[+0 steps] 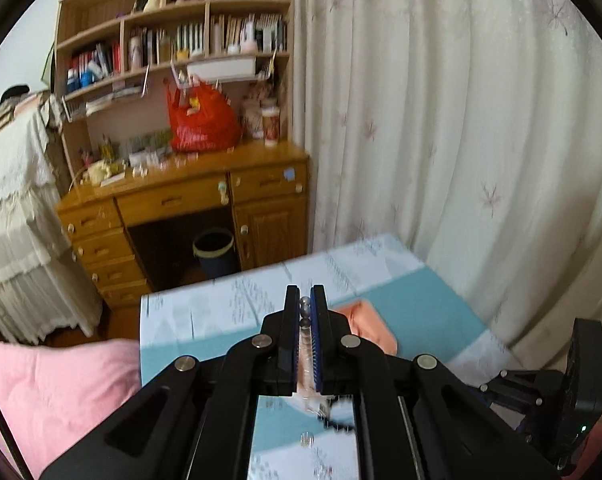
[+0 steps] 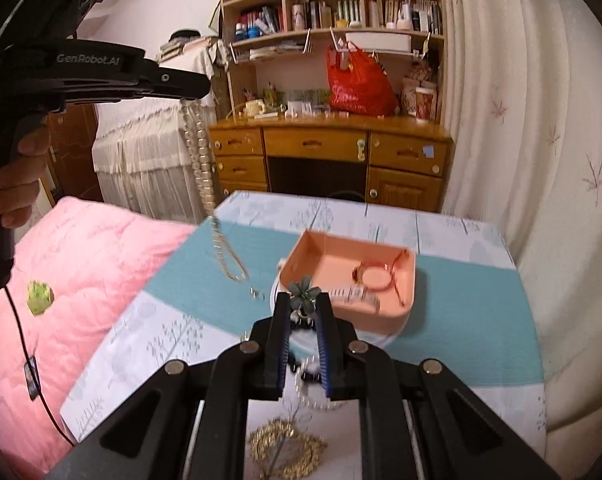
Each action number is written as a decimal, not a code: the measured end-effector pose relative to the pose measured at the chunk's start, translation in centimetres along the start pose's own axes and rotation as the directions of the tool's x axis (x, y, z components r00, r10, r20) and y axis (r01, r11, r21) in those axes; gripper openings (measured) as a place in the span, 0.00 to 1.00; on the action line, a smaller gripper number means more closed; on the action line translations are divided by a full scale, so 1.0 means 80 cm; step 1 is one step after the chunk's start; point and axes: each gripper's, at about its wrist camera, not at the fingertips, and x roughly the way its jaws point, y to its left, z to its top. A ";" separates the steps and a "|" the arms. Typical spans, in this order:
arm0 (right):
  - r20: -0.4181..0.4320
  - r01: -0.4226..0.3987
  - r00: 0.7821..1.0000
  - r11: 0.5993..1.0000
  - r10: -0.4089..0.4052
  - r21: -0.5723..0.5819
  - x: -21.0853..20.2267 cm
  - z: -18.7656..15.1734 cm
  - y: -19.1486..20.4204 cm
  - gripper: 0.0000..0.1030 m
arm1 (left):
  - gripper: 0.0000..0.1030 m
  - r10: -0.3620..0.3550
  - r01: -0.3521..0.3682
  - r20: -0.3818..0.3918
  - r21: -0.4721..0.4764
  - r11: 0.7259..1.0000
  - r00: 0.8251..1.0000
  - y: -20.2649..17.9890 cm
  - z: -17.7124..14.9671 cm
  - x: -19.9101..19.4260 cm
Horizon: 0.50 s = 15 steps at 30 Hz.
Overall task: Organize jewelry
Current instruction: 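Lift the necklace with the left tool into the tray while the right tool releases the ornament there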
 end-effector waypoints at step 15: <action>0.023 0.056 0.998 0.998 -0.056 -0.035 0.090 0.042 -0.069 0.12 | 0.03 -0.026 0.025 -0.027 -0.018 1.000 0.999 -0.030 0.026 0.121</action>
